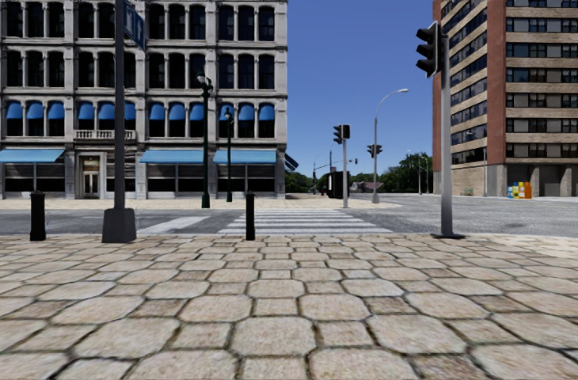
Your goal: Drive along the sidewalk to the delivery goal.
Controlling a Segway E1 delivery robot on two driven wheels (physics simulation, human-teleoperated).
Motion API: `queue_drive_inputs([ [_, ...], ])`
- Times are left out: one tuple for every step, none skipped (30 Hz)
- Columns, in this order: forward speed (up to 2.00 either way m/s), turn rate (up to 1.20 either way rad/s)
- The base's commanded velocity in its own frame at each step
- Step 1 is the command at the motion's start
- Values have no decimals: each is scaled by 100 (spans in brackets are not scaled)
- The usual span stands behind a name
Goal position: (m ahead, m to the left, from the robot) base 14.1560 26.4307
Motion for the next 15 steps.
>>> queue_drive_inputs([
  [200,-22],
  [200,-22],
  [200,-22],
  [200,-22],
  [200,-22],
  [200,-22],
  [200,-22],
  [200,-22],
  [200,-22],
  [200,-22],
  [200,-22],
  [200,-22],
  [200,-22],
  [200,-22],
  [200,-22],
])
